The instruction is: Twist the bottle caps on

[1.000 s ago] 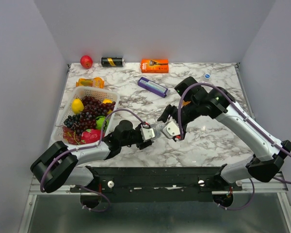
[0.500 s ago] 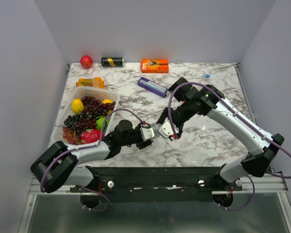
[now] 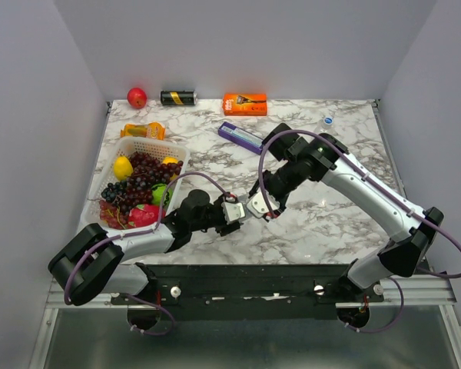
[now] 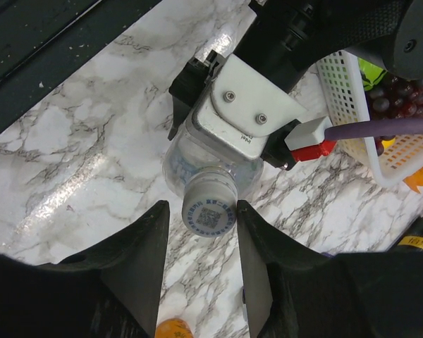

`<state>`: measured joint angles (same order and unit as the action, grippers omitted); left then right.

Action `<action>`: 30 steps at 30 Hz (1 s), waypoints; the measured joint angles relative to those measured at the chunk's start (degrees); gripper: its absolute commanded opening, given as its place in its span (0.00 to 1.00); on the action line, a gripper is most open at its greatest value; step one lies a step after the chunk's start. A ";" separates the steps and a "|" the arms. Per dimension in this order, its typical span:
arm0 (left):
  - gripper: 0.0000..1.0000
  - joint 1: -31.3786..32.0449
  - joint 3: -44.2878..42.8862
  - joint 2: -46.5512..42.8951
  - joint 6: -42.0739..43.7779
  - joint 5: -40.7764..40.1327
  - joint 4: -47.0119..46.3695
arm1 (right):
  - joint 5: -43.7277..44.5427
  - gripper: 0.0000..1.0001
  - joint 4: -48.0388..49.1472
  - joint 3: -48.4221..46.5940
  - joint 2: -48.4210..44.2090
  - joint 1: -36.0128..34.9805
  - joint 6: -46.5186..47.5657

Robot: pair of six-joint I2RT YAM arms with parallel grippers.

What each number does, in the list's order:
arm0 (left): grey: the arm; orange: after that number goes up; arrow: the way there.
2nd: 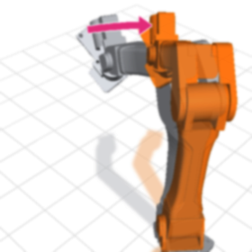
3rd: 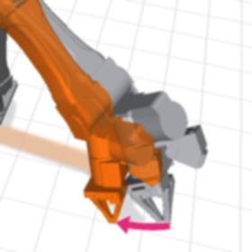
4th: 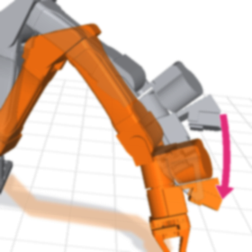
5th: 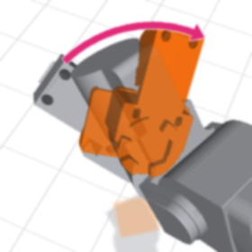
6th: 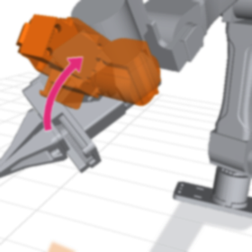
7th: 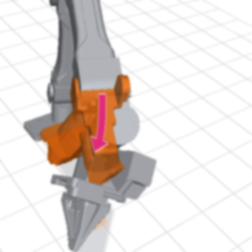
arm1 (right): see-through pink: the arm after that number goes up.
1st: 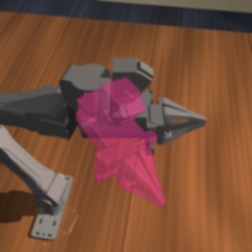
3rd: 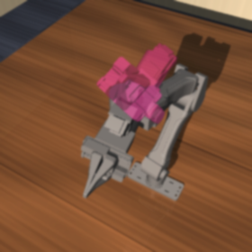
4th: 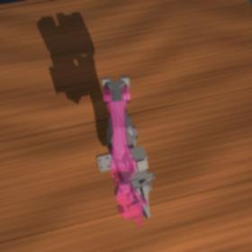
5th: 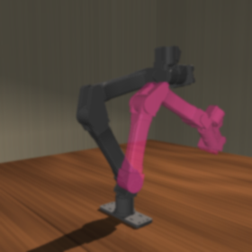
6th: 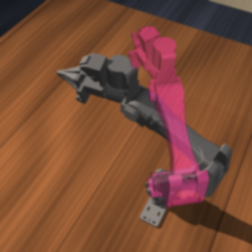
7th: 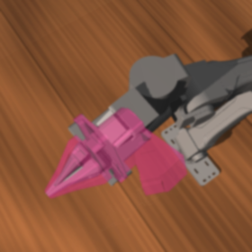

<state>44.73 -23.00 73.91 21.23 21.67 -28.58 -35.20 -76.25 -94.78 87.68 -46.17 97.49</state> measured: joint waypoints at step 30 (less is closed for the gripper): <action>0.00 0.61 -3.26 -2.51 0.92 -39.32 13.53 | -5.90 0.00 8.94 -16.76 24.11 10.80 -83.84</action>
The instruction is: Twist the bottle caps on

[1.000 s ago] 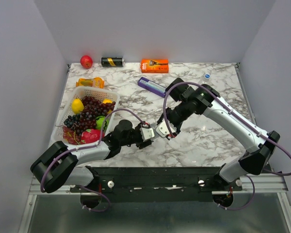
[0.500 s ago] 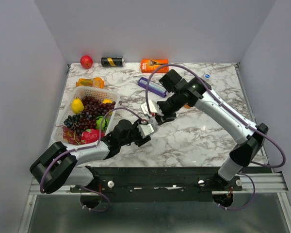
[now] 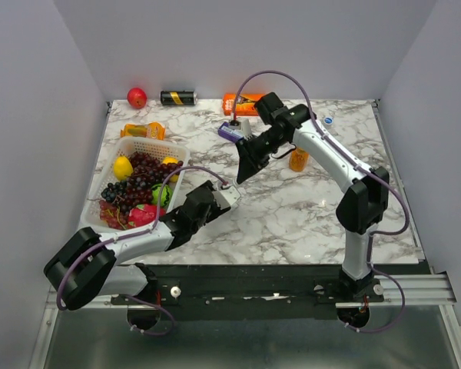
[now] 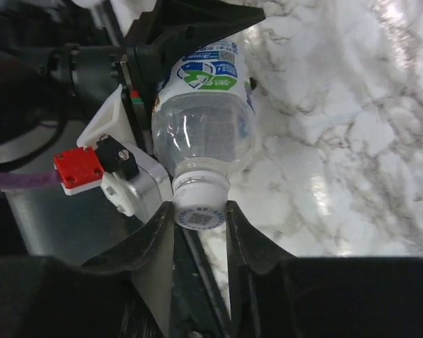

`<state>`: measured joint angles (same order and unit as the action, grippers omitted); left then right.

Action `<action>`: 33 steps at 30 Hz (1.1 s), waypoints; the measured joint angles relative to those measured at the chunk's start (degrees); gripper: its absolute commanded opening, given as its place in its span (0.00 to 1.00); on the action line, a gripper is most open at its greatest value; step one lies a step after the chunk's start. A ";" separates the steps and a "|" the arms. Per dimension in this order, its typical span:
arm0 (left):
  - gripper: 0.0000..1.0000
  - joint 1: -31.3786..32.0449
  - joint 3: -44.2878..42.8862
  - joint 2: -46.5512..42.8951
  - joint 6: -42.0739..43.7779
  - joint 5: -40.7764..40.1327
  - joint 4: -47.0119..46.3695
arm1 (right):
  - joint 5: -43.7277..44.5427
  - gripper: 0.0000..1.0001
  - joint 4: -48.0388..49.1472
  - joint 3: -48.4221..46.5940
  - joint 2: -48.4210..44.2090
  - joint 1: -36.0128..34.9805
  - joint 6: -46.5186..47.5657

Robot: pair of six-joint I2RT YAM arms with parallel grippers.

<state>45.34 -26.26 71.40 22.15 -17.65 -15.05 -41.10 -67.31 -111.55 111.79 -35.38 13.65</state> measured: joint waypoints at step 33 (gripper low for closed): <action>0.00 -1.16 -8.24 -3.80 6.82 31.93 12.41 | -4.90 0.66 1.33 23.78 -33.44 0.79 58.93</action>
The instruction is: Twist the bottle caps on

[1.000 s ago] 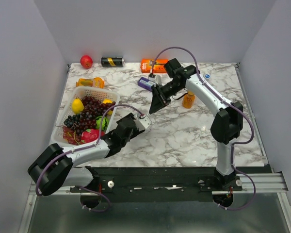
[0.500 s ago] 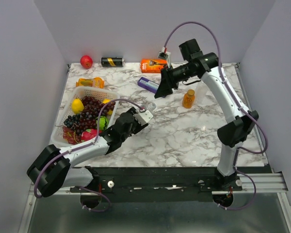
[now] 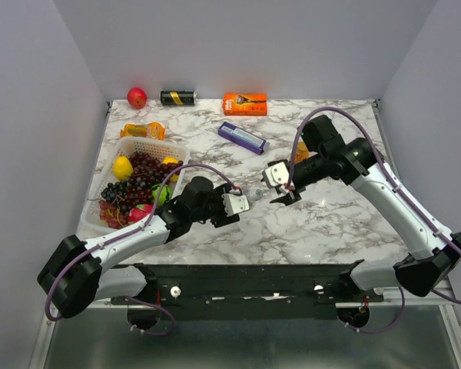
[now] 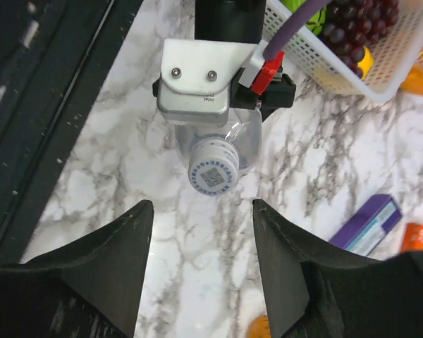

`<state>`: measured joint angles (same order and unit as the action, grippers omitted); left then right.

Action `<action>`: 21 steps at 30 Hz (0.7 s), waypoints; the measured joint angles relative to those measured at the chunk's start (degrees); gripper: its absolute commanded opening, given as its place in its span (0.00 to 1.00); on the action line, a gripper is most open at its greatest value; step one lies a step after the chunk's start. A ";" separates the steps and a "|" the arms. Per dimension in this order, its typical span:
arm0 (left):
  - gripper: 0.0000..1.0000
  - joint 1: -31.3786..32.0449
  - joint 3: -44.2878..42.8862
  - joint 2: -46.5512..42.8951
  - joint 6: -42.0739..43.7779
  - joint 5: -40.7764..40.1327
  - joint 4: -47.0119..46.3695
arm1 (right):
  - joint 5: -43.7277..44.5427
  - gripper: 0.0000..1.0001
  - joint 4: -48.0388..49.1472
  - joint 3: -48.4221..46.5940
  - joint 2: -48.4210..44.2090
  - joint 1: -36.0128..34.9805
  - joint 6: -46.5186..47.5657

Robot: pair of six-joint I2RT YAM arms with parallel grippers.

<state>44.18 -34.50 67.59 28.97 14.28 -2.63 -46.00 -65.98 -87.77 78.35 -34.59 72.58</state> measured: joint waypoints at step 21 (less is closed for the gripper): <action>0.00 -0.63 -0.74 -0.02 2.93 4.42 2.19 | 3.34 0.48 -0.24 3.85 -0.76 -6.49 25.92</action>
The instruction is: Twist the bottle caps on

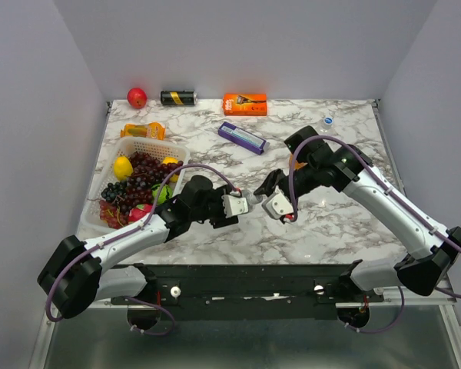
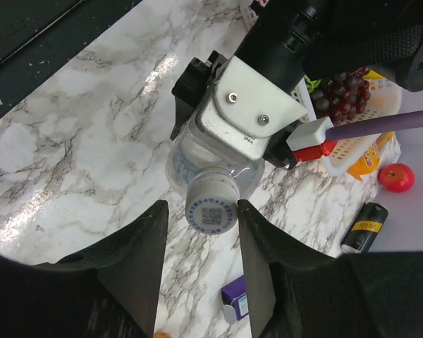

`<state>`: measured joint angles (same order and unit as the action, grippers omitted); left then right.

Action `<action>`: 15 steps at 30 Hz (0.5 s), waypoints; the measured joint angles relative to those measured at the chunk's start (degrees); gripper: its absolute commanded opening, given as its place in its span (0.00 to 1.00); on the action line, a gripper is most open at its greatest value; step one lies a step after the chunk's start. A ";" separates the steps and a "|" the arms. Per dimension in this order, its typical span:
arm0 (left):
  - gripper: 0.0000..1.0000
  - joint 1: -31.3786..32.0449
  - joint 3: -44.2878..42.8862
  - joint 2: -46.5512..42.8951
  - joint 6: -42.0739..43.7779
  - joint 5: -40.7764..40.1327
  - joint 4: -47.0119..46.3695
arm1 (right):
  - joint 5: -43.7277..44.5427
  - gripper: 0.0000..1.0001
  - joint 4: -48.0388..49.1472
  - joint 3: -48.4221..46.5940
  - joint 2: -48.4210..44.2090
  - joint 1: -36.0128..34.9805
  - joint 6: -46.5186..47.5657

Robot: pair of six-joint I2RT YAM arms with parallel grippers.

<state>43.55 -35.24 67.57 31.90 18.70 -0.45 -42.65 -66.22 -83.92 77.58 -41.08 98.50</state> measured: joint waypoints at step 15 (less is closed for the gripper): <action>0.00 -0.20 0.00 0.00 1.07 0.09 1.62 | 1.79 0.26 1.16 0.24 0.66 -1.27 0.68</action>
<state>43.35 -35.24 67.57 32.97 18.79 1.17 -40.86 -65.06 -83.68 78.24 -42.35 99.18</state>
